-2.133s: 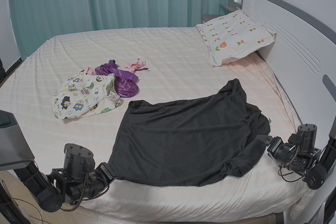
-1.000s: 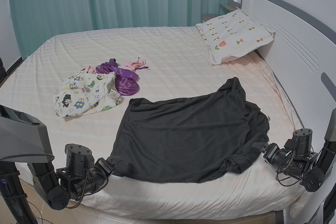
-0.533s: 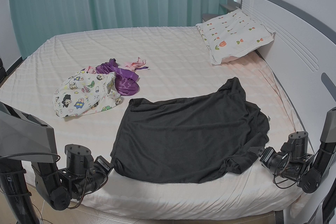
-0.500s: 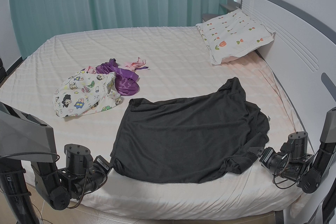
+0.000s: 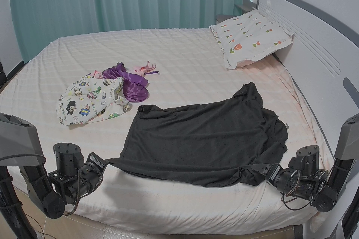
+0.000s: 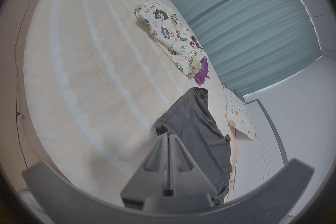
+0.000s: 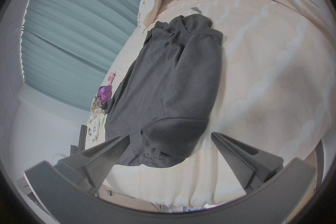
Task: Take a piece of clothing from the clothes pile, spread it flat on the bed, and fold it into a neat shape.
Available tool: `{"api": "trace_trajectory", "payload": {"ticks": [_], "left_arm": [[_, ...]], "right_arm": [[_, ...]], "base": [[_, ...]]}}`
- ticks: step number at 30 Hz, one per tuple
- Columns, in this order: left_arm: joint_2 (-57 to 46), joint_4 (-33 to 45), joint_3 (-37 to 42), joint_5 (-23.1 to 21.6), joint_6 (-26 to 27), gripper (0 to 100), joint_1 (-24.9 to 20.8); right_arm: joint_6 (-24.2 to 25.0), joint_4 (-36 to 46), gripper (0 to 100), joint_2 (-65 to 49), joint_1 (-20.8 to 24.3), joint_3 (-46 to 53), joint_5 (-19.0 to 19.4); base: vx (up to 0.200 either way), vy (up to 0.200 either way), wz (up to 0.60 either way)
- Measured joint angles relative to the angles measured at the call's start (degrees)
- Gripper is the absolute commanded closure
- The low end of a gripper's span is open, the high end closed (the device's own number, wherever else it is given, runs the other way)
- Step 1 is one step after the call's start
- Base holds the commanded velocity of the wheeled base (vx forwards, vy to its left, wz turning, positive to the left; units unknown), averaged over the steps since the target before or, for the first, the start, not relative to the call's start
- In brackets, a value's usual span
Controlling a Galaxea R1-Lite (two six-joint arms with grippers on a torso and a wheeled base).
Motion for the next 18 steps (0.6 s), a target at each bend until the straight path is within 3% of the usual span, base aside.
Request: {"api": "trace_trajectory", "payload": {"ticks": [11,18], "left_arm": [[-0.5,0.0,0.0,-0.2,-0.1,100,0.2],[-0.9,0.0,0.2,-0.1,0.0,100,0.1]], "right_arm": [[-1.9,-0.4,100,2.9,1.2,-2.0,-0.5],[-3.0,-0.6,100,0.7,-1.3,0.9,-0.5]], "base": [[0.000,0.000,0.00],[0.000,0.000,0.00]]}}
